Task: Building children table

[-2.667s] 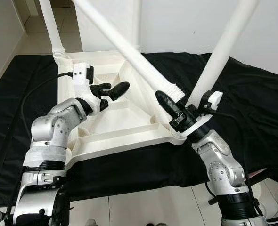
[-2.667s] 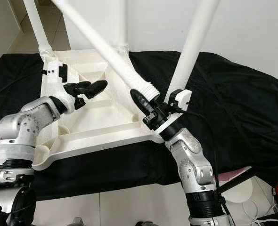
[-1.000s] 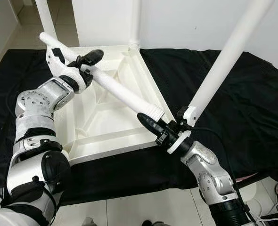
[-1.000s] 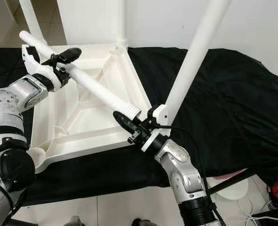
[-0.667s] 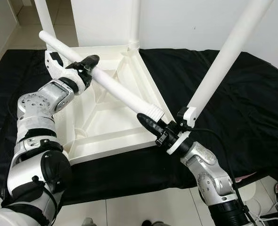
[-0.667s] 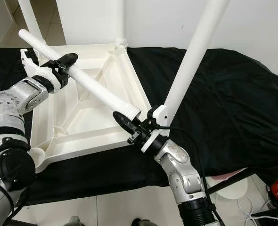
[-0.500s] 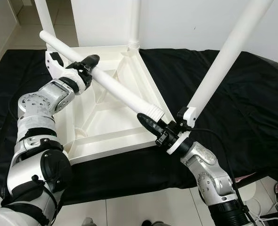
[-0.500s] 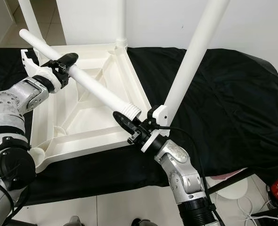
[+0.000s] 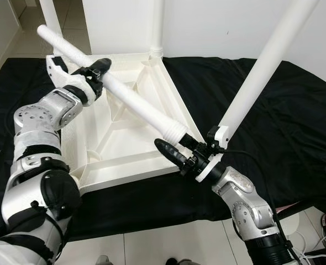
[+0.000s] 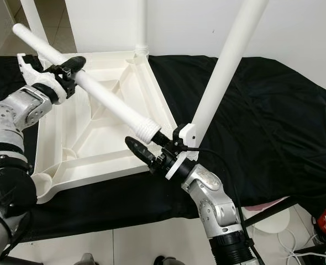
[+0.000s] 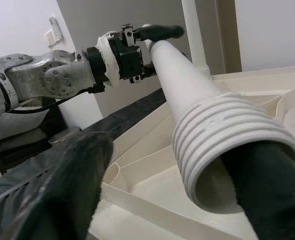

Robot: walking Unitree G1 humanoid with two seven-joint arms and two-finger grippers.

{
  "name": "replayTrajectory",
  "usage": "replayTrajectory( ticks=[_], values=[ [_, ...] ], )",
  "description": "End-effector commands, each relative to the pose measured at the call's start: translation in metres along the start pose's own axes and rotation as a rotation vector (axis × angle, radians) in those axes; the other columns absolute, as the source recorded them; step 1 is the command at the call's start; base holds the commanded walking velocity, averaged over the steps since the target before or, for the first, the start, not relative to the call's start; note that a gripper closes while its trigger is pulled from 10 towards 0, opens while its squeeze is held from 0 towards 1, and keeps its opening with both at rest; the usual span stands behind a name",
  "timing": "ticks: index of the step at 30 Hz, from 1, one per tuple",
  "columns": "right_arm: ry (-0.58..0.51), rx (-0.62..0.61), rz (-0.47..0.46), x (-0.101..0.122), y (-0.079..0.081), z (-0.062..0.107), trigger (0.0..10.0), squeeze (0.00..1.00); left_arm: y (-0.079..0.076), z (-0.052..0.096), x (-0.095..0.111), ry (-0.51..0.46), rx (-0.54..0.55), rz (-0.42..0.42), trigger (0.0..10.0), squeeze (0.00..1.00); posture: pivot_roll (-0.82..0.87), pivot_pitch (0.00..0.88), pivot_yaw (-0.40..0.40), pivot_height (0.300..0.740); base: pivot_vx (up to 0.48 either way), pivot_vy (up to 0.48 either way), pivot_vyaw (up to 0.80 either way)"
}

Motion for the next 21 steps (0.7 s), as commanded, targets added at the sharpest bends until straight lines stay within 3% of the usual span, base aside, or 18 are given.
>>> replayTrajectory(
  ticks=[1,2,3,7,9,13,18,20,21],
  values=[
    [-0.001,-0.014,0.010,0.002,-0.004,0.005,10.0,1.00,-0.005,-0.002,0.005,-0.014,-0.010,0.006,10.0,0.00,0.08,0.063,-0.075,0.740,0.000,0.000,0.00],
    [-0.001,-0.024,0.014,0.002,-0.005,0.006,10.0,1.00,-0.004,-0.001,0.008,-0.021,-0.007,0.006,10.0,0.00,0.08,0.060,-0.079,0.740,0.000,0.000,0.00],
    [0.003,-0.030,0.013,0.002,-0.005,0.009,10.0,0.00,-0.004,0.000,0.012,-0.032,-0.005,0.006,10.0,0.00,0.08,0.060,-0.079,0.740,0.000,0.000,0.00],
    [0.006,-0.034,0.011,0.001,-0.005,0.011,10.0,0.00,-0.004,0.000,0.014,-0.040,-0.004,0.006,10.0,0.00,0.08,0.060,-0.079,0.740,0.000,0.000,0.00],
    [0.037,-0.043,0.004,-0.005,-0.007,0.023,10.0,0.00,-0.003,0.002,0.022,-0.058,0.003,-0.009,10.0,0.00,0.08,0.056,-0.076,0.740,0.000,0.000,0.00],
    [0.057,-0.057,0.015,-0.008,-0.010,0.028,10.0,0.00,-0.003,0.003,0.025,-0.065,0.007,-0.021,10.0,0.00,0.08,0.053,-0.073,0.740,0.000,0.000,0.00],
    [0.087,-0.086,0.039,-0.012,-0.018,0.036,10.0,0.00,-0.005,0.003,0.031,-0.084,0.006,-0.046,10.0,0.00,0.07,0.048,-0.068,0.740,0.000,0.000,0.00],
    [0.102,-0.142,0.077,-0.011,-0.033,0.040,10.0,0.00,-0.013,0.002,0.032,-0.090,-0.021,-0.114,10.0,0.00,0.07,0.045,-0.065,0.740,0.000,0.000,0.00],
    [0.102,-0.142,0.077,-0.011,-0.033,0.040,10.0,0.00,-0.013,0.002,0.032,-0.090,-0.021,-0.114,10.0,0.00,0.07,0.045,-0.065,0.740,0.000,0.000,0.00]
  ],
)
Point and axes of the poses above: a point about 5 cm out from each wrist's last joint towards the gripper, its own z axis pointing back from the gripper into the wrist, its own x axis along the axis of the wrist's last joint, y = z × x, the point moved 6 cm from there along -z, pointing out of the wrist towards the gripper, and after that the axes turned 13 degrees about z, right-handed, at the moved point
